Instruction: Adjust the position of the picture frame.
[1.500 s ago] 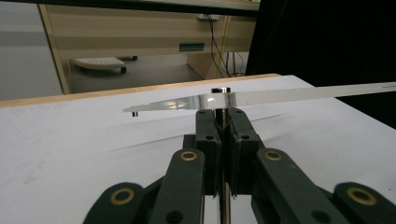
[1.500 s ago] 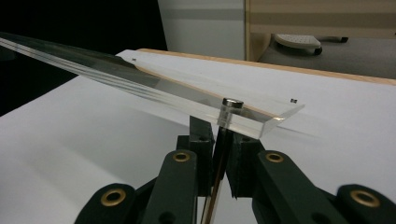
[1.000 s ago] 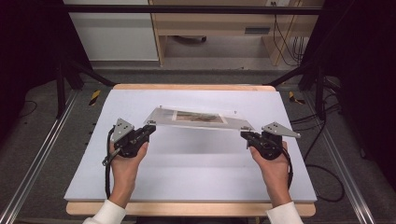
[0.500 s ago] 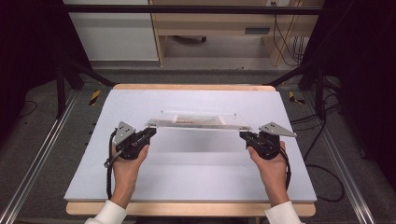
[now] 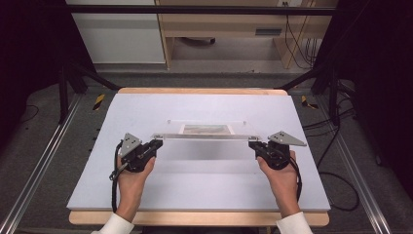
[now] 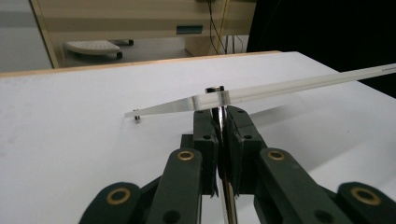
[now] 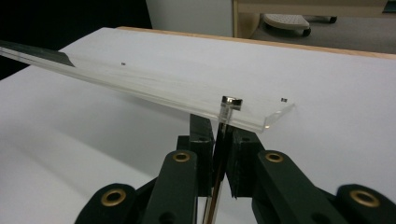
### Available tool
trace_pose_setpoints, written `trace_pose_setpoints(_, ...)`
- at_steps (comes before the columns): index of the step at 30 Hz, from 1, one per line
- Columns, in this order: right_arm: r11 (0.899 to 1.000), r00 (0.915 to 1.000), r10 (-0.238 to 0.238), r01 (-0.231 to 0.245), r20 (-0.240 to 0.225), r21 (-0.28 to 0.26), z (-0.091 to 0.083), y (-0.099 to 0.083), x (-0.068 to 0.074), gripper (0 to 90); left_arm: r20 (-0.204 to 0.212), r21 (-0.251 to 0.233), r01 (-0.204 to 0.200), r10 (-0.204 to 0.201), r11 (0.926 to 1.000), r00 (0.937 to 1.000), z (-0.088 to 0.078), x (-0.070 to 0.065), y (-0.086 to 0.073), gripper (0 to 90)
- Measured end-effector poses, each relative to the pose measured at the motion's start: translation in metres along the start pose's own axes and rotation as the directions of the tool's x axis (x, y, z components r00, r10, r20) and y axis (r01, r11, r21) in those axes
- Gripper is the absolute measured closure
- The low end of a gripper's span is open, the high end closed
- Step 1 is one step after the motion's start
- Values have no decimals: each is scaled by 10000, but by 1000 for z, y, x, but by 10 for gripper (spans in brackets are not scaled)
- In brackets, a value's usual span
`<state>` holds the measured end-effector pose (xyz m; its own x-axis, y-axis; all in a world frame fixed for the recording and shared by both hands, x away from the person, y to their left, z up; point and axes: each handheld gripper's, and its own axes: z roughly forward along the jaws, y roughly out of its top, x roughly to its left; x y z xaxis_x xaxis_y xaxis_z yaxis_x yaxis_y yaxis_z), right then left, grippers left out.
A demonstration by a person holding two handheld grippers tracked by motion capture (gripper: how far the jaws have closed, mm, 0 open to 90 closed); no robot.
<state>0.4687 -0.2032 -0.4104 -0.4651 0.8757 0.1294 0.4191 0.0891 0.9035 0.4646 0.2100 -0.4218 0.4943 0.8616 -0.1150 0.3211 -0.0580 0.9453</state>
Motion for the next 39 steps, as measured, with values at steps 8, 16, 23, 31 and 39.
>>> trace_pose_setpoints(8, 9994, 10000, 59, -59, 5, 350, -1, -15, 3, 831, 38, 511, 51, -53, 9987, 10000, -4, -2, -10, 824)
trace_pose_setpoints(16, 9985, 9999, 148, -145, -62, 530, 0, -21, 3, 836, -56, 692, -16, 20, 9976, 10000, -5, -5, -20, 826)
trace_pose_setpoints(23, 9965, 9999, 110, -100, -115, 831, 0, -29, 4, 840, -156, 994, -185, 201, 9949, 9997, -6, -7, -28, 829)
trace_pose_setpoints(31, 9949, 9999, 52, -37, -143, 1011, 1, -33, 4, 841, -179, 1197, -246, 269, 9925, 9995, -5, -7, -32, 832)
trace_pose_setpoints(39, 9942, 9998, 93, -76, -157, 1077, 1, -35, 4, 843, -198, 1247, -274, 301, 9918, 9994, -5, -8, -33, 833)
